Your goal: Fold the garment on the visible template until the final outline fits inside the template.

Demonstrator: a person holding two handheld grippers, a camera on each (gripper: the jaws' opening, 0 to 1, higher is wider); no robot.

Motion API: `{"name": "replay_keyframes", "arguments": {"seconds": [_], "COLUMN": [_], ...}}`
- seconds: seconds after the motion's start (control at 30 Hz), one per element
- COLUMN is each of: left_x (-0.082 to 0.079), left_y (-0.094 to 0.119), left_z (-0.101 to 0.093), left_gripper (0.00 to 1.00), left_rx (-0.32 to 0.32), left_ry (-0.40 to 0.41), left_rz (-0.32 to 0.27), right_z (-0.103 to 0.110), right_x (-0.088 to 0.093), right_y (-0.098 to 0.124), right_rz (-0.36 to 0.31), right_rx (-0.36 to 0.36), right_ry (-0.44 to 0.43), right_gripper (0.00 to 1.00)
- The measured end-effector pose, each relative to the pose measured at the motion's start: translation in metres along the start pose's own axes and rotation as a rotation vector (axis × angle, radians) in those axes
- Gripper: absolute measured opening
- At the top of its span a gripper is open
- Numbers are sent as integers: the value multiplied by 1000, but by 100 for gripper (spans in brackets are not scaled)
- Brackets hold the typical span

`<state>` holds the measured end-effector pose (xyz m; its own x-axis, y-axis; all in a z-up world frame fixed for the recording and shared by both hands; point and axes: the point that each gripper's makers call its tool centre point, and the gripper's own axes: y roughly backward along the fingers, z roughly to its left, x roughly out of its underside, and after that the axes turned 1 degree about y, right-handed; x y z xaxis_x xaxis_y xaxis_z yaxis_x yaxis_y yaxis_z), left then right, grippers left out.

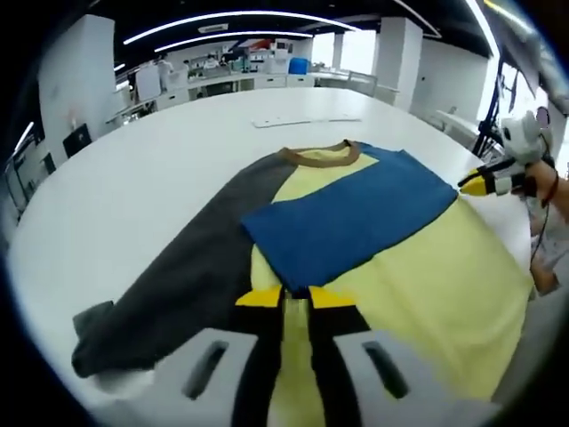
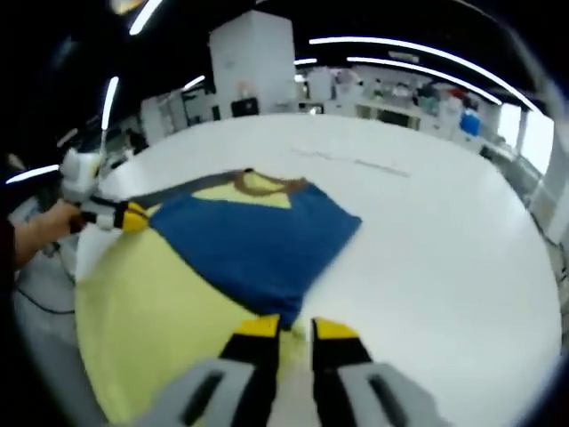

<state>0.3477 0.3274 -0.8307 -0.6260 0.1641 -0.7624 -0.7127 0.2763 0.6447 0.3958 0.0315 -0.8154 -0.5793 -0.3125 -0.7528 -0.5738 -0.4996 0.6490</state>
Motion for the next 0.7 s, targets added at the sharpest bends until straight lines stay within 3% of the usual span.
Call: {"name": "replay_keyframes", "arguments": {"seconds": [0.17, 0.43, 0.7], "left_x": [-8, -14, -7], "left_y": [9, 32, 55], "left_z": [-4, 4, 29], "left_gripper": [38, 76, 99], "left_rx": [5, 4, -48], "left_ry": [-52, -53, -66], "left_rz": [-38, -103, -117], "right_z": [-5, 5, 2], "right_x": [-4, 14, 17], "right_y": [-13, -23, -25], "right_rz": [10, 91, 105], "right_rx": [24, 50, 50], "right_ry": [-38, -50, -82], "right_gripper": [17, 20, 9]}}
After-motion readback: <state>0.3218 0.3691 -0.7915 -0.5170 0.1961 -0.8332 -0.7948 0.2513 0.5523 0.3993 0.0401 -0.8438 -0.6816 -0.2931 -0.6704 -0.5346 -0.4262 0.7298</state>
